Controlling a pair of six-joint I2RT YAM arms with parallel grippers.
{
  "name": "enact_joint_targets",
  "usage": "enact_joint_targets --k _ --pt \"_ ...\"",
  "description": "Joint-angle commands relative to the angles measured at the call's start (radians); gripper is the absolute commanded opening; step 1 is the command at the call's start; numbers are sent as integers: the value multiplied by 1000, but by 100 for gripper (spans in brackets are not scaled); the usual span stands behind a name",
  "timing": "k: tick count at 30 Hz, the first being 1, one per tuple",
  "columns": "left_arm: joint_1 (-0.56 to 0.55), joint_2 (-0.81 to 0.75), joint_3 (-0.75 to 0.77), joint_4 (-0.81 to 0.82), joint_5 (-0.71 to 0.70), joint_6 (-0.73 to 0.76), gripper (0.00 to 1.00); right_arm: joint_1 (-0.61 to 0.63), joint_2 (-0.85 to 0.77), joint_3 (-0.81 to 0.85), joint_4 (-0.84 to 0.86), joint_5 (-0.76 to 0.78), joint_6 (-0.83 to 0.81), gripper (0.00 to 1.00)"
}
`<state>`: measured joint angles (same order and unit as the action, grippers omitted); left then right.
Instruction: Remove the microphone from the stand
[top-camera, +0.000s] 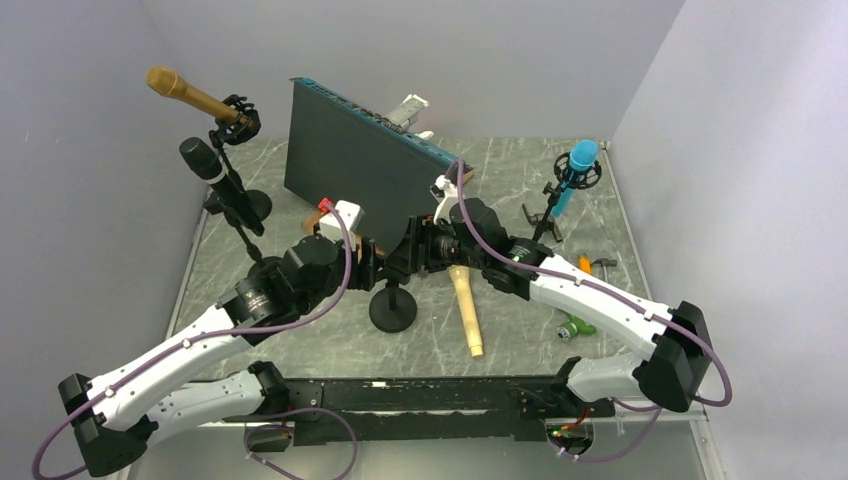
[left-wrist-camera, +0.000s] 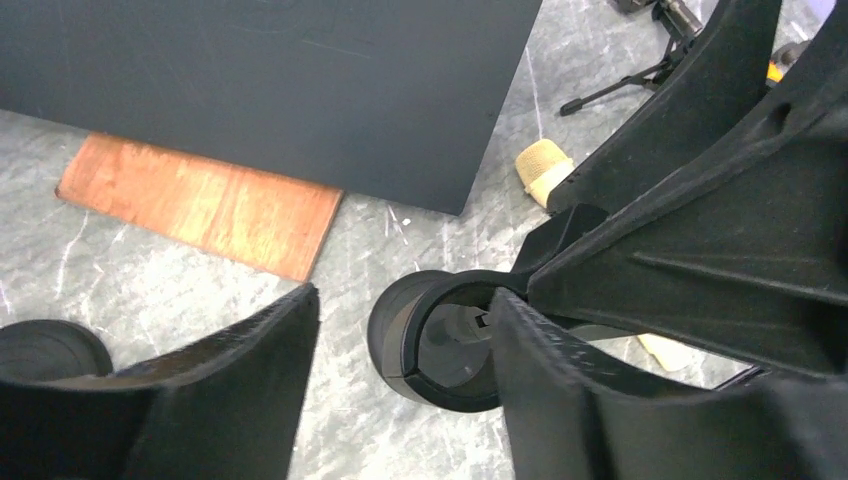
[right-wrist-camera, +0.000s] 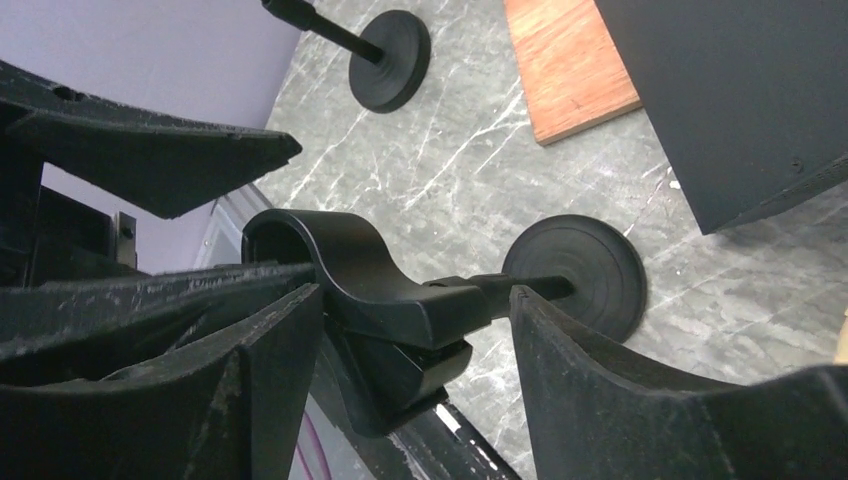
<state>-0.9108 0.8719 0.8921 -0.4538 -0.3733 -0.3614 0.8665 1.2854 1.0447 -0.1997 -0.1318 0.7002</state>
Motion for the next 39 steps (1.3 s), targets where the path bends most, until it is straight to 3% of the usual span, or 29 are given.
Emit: enact_joint_targets --k 1,5,9,17,23,27,35,39 --pt "-10 0 36 -70 35 17 74 -2 22 58 -66 17 -88 73" --pt "-10 -18 96 -81 65 41 89 -1 -18 65 -103 55 -140 86" --pt "-10 -39 152 -91 89 60 97 -1 -88 47 -111 84 -174 95" --pt "-10 -89 264 -150 61 103 99 5 -264 -122 -67 117 -210 100" --pt "-10 -160 285 -148 21 125 99 58 -340 -392 141 79 -129 100" --pt "-10 -193 297 -144 -4 141 99 154 -246 -513 363 106 -103 93" --pt "-10 -248 344 -189 -34 168 99 347 81 -535 664 426 -149 73" --pt "-10 -283 366 -252 -67 175 99 413 229 -493 713 581 -159 63"
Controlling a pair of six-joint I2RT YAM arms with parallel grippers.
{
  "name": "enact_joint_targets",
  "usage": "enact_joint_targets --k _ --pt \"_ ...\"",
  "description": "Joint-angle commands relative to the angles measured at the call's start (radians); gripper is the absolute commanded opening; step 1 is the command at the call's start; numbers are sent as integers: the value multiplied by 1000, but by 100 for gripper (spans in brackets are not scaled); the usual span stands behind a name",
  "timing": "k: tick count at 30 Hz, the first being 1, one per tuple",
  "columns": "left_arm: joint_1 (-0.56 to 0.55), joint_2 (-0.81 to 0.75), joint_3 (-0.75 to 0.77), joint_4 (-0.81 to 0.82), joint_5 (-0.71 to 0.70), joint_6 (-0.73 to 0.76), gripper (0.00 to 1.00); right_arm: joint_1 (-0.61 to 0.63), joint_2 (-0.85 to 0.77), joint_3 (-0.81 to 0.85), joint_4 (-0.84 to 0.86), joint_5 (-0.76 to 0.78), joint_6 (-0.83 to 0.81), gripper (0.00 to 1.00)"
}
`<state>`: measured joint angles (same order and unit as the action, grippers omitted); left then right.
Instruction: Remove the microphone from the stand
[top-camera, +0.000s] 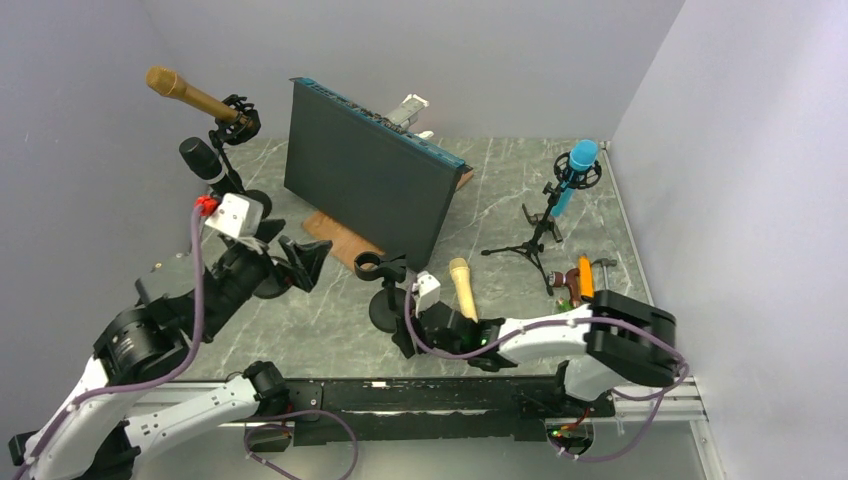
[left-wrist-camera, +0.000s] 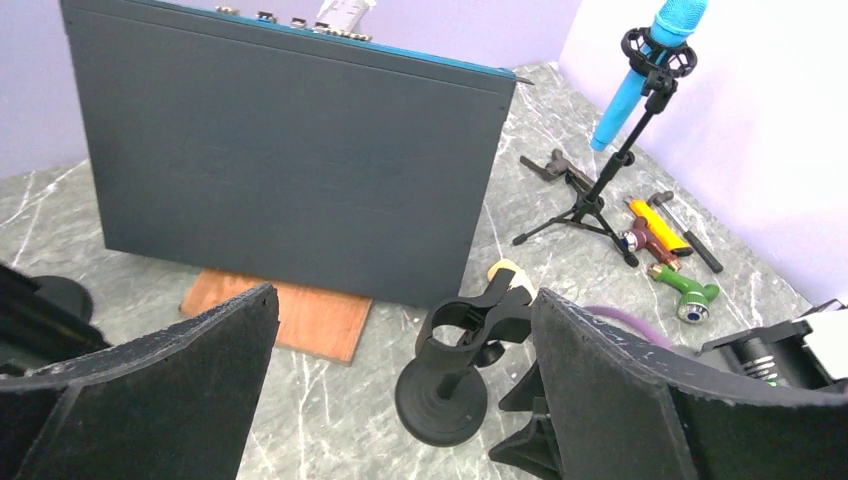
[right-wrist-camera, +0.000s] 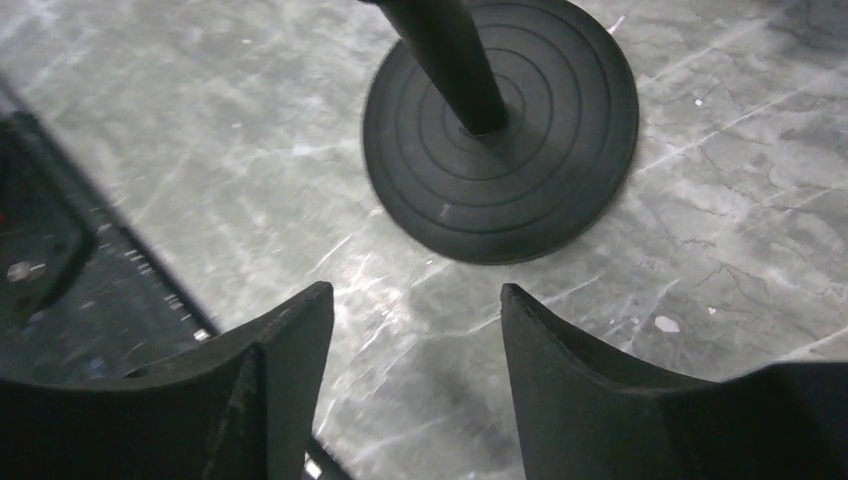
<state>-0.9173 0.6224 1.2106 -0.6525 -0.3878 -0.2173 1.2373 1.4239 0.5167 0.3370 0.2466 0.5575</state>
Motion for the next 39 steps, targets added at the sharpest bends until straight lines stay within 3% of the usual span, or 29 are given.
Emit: enact_joint_targets --k 1,7,15,20,25,31,35,39 --pt "-3 -44 50 -66 -64 33 99 52 114 37 199 231 -17 62" --pt "-4 -107 67 -132 -150 68 99 57 264 83 217 357 37 62" --pt "-4 -142 121 -227 -229 83 99 34 399 199 168 458 -29 62" --pt "-3 -131 78 -255 -333 79 99 -44 421 272 90 405 -40 65" --pt "-3 -24 50 -324 -510 31 99 -50 357 268 89 255 -104 76" --pt "4 69 54 -267 -563 32 99 -27 191 172 74 90 9 80" --pt "122 133 79 -214 -527 38 99 -22 89 128 50 54 47 82" --pt "356 192 124 -222 -321 7 99 -20 11 107 31 42 50 82"
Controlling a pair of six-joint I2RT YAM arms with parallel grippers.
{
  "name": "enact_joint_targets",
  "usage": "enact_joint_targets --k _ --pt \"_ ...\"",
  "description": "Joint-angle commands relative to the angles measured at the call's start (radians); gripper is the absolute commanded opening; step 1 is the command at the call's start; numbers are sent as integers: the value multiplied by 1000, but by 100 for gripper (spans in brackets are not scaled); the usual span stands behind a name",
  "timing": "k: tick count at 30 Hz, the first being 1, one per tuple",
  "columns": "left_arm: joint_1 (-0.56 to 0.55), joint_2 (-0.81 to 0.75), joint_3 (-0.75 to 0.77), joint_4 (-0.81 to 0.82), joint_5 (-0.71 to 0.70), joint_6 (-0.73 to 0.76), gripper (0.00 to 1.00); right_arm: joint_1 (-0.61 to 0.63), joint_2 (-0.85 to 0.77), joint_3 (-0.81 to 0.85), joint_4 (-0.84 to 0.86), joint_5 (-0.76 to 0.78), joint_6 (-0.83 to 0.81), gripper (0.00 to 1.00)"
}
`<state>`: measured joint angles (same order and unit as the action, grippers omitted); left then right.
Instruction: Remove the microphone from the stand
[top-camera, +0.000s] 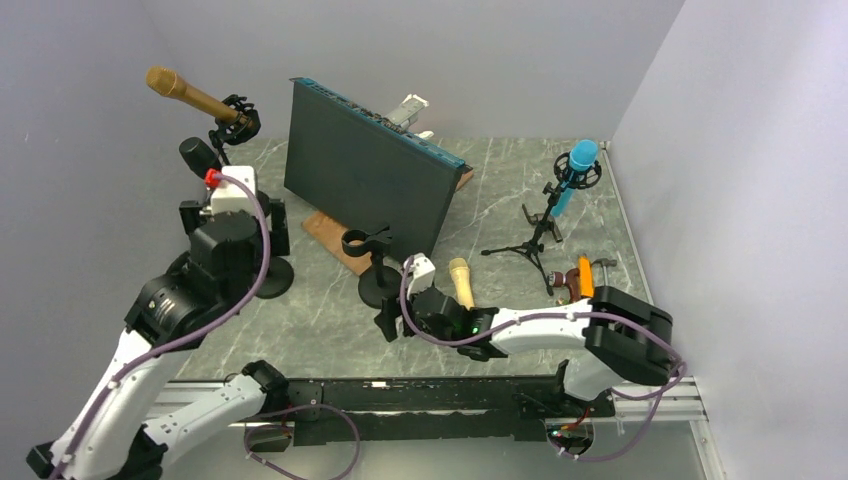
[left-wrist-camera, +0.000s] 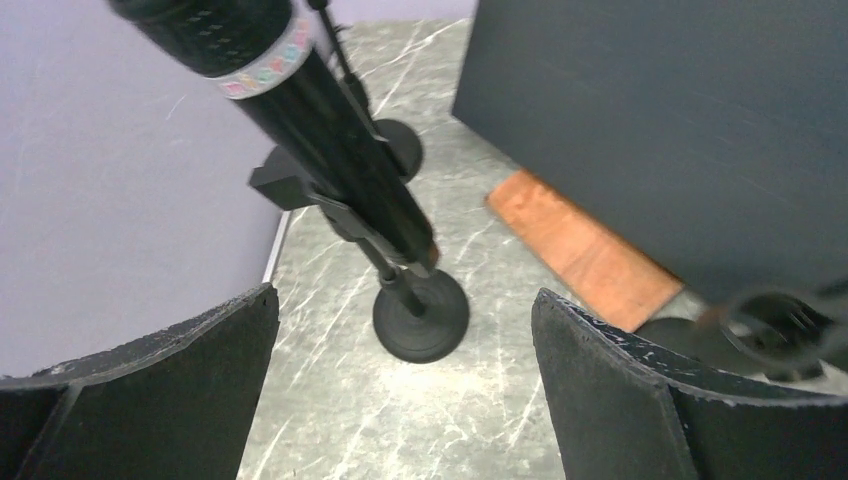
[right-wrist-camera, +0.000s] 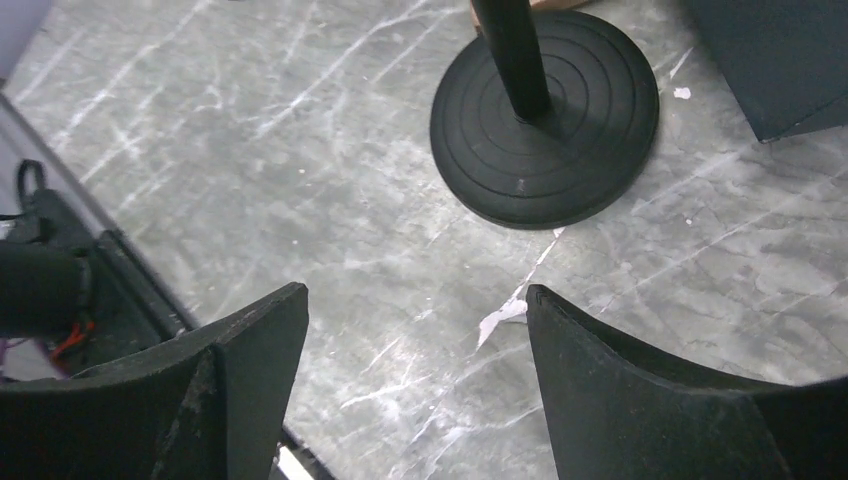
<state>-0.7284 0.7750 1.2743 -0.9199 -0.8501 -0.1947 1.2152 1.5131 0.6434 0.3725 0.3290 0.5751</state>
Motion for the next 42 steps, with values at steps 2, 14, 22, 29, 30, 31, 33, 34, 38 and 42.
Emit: enact_joint_targets --k 2,14,22,29,30,31,33,34,38,42 --pt "232 57 76 28 165 -40 99 1 -110 -26 -21 -28 25 83" --pt "420 76 45 274 212 -53 99 1 -218 -33 -86 -2 16 84" --pt "489 142 29 354 140 -102 96 0 -343 -97 -111 57 39 84" --pt "519 140 -8 409 136 -115 70 1 -404 -113 -135 79 42 84" --pt "521 138 -17 412 135 -114 67 1 -408 -113 -139 79 43 84" --pt "522 134 -25 417 139 -110 62 1 -413 -113 -143 80 43 84" --pt "525 122 -40 430 147 -107 49 1 -421 -114 -146 81 45 84" --pt "526 117 -48 437 152 -103 44 1 -426 -115 -148 83 47 84" --pt "527 106 -55 438 163 -83 27 1 -441 -116 -163 92 48 84" --pt "526 77 -61 432 212 -70 10 1 -455 -122 -172 102 52 84"
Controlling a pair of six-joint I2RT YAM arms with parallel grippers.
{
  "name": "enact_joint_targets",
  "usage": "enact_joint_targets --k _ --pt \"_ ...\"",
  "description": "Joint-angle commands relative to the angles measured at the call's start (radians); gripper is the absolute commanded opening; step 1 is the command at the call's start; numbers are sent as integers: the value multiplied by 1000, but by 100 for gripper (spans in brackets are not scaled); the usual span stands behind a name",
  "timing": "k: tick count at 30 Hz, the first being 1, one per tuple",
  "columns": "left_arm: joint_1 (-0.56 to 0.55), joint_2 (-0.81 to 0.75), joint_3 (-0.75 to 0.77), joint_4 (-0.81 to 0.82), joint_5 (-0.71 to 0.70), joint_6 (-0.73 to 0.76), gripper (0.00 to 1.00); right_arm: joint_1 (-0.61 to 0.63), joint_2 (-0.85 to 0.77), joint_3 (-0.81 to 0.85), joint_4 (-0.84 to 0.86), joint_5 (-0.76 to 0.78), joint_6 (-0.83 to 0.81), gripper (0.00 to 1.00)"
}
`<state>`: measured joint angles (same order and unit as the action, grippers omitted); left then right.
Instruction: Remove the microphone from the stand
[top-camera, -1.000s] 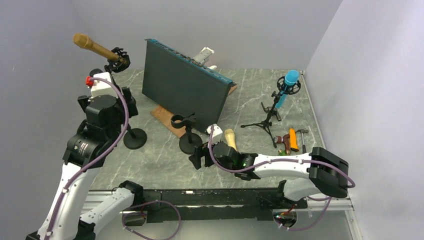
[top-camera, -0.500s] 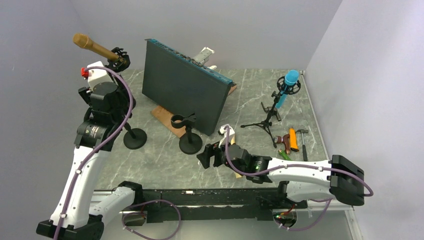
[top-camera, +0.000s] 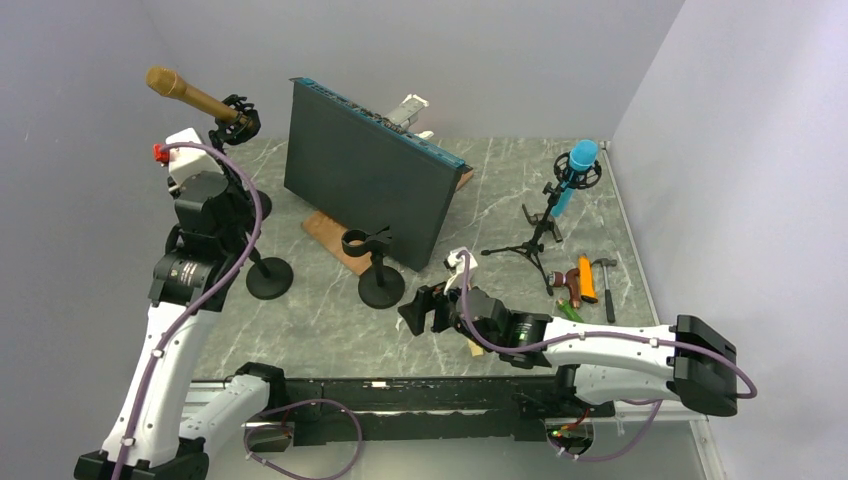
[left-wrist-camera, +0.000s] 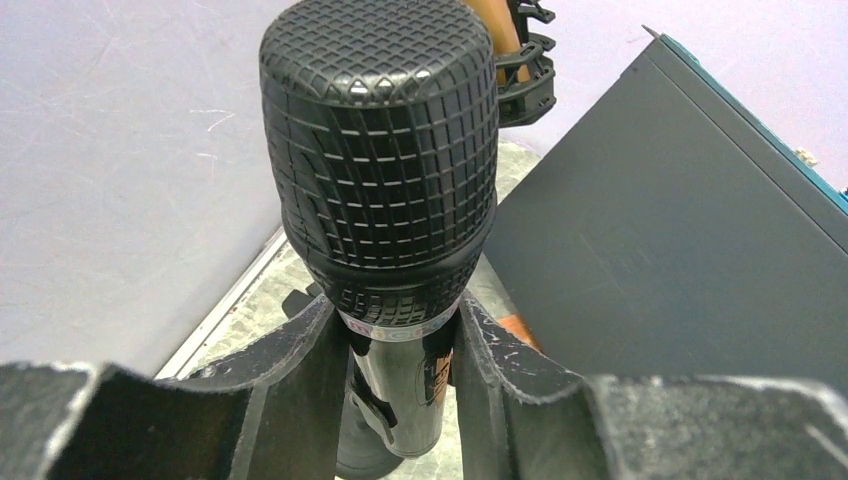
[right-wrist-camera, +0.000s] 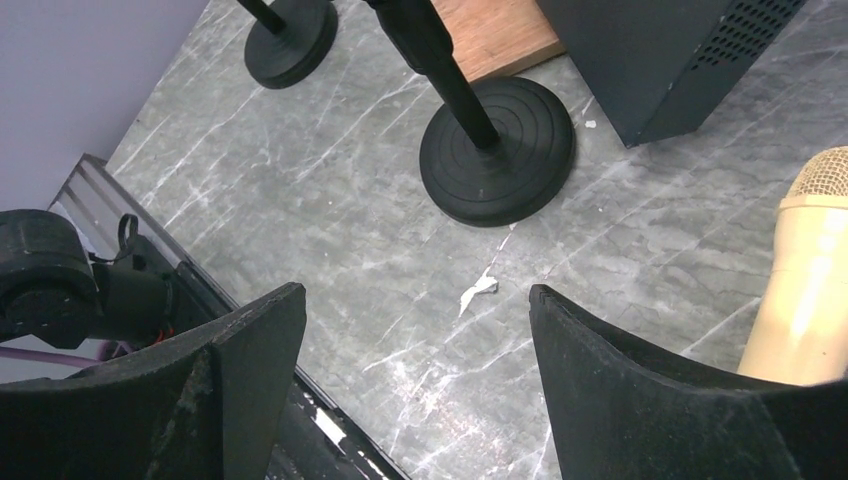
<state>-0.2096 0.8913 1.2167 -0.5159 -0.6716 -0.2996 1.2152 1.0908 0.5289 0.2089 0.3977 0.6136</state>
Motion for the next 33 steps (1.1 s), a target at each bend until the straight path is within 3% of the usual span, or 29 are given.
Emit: enact_joint_targets --k 1,2,14,25,33 --pt "7 -50 -5 27 58 38 4 1 -34 -7 -13 34 14 84" --pt "8 -61 -2 20 68 40 0 2 -39 -7 -16 36 15 84" --pt "7 -242 -29 -48 383 170 0 1 -65 4 -80 62 8 85" --pt "5 -320 -22 -17 1043 254 0 1 -62 40 -136 63 4 85" --pt "-68 -281 39 -74 1320 327 0 1 -123 55 -204 90 -15 86"
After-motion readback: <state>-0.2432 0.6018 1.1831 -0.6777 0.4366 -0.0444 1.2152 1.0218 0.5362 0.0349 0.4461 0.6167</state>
